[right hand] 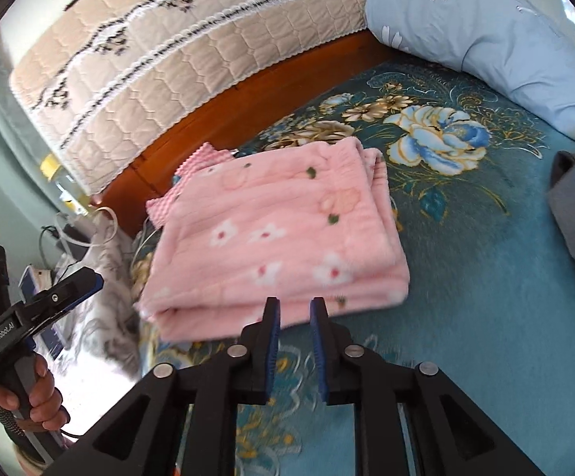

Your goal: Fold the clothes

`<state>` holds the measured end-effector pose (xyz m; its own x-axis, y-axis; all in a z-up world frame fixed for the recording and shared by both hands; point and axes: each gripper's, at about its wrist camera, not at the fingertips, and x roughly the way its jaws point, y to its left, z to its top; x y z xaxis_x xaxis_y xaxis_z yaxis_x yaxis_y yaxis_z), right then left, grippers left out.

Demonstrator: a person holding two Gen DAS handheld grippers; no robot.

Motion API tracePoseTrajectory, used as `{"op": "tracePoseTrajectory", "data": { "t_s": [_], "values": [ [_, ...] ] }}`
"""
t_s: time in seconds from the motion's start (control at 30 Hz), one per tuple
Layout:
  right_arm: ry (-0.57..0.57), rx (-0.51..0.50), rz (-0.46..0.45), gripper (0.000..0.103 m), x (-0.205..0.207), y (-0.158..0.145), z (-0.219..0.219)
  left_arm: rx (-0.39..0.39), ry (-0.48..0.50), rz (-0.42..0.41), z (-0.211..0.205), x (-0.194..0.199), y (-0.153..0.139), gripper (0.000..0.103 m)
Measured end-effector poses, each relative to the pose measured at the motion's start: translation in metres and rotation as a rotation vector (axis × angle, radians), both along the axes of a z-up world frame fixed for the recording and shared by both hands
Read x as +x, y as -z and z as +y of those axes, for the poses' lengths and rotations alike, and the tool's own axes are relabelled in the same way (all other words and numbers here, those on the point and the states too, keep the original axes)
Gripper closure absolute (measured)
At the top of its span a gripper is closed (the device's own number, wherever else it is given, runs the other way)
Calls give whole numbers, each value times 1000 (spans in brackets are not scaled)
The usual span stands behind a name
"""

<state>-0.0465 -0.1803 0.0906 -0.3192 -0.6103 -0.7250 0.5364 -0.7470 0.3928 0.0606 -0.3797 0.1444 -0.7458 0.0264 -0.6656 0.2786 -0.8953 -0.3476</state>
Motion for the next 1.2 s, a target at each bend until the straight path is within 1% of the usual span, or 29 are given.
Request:
{"op": "tracePoseTrajectory", "data": {
  "t_s": [0.17,0.27,0.37,0.53,0.6,0.63,0.73,0.8,0.87,0.9,1.0,1.07,1.2],
  "values": [
    [-11,8,25,77,24,-2,10,-53,-70,-17,34,16,12,46],
    [-12,6,30,71,33,4,15,-82,-81,-5,53,20,24,46],
    [-19,31,37,64,39,19,16,-59,-106,11,64,22,42,46],
    [-7,87,54,62,40,55,22,-23,-182,-42,73,11,73,46],
    [7,92,53,60,34,64,26,-23,-198,-46,76,5,81,46],
    [15,93,52,57,30,68,28,-26,-209,-45,78,3,86,46],
    [37,87,54,51,16,75,31,-19,-240,-78,79,-7,103,46],
    [43,91,57,48,7,80,31,-4,-254,-149,79,-17,117,46],
    [44,109,54,46,1,85,29,-7,-253,-184,82,-25,125,46],
    [43,119,52,46,-2,87,28,-21,-250,-186,86,-28,127,46],
    [20,145,76,43,-6,95,24,-112,-248,-209,100,-39,130,45],
    [3,155,102,42,-9,97,22,-139,-246,-215,108,-46,134,40],
    [-16,173,145,39,-19,97,11,-212,-290,-205,119,-56,140,38]
  ]
}}
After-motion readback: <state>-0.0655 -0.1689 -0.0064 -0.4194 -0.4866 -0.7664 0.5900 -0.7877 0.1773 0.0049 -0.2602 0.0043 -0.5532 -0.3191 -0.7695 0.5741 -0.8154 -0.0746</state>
